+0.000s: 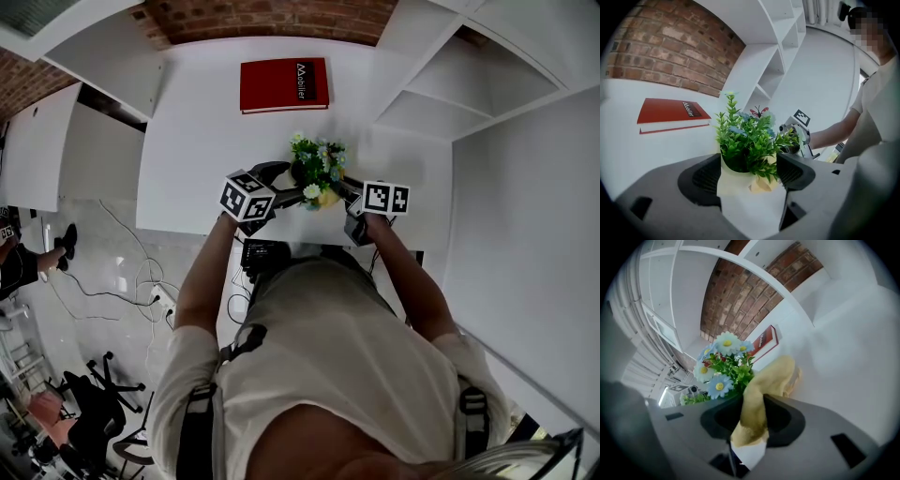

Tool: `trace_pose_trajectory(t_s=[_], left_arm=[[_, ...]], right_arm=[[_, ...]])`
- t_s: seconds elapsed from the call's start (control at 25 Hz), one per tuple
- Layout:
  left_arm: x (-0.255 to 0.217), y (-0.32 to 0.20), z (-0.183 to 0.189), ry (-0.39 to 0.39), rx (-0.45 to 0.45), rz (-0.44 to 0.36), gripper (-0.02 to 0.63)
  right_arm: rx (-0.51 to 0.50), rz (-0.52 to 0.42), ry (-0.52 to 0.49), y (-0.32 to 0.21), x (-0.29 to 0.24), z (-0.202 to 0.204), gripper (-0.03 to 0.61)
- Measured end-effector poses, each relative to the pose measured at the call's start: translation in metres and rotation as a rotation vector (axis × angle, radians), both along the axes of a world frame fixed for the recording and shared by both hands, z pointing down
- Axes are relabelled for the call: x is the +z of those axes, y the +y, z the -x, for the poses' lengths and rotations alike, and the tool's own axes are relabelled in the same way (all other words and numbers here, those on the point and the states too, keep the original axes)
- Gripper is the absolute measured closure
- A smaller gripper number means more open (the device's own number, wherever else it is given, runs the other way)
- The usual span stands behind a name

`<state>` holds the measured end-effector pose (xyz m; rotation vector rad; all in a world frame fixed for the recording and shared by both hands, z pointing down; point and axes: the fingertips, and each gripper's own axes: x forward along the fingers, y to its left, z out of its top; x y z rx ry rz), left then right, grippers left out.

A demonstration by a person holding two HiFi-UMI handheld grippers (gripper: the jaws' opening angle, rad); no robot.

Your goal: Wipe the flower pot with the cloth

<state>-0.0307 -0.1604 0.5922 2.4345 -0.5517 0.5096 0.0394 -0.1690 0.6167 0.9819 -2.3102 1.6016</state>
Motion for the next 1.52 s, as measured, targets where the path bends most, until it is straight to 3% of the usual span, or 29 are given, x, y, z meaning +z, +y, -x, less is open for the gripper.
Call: trace_pose_trajectory(t_s=[0.56, 0.72, 0.88, 1.12, 1.52], left_arm=[[-0.005, 0.043, 0.003, 0.048, -0.058, 0.011, 0.261], [-0.005, 0.031, 0.022, 0.024, -0.098, -0.015, 0.259], [-0.002, 0.027, 0.016, 0.01, -0.027, 0.006, 0.259], [0.003, 0.026, 0.006, -0.002, -0.026, -0.003, 0.259], [0.003, 0.056, 0.0, -0.008, -0.076, -0.012, 0.259]], right_arm=[[-0.13, 0.091, 0.043, 0.051, 0.027, 0.011, 0.439], [-0.084, 0.07, 0.007, 0.038, 0.014, 0.002, 0.439], [-0.034, 0.032, -0.022, 0.016, -0.001, -0.003, 0.437], [-0.065, 0.018, 0.009, 0.014, 0.005, 0.002, 0.437], [-0.124, 0.077, 0.043, 0.059, 0.027, 0.006, 0.437]])
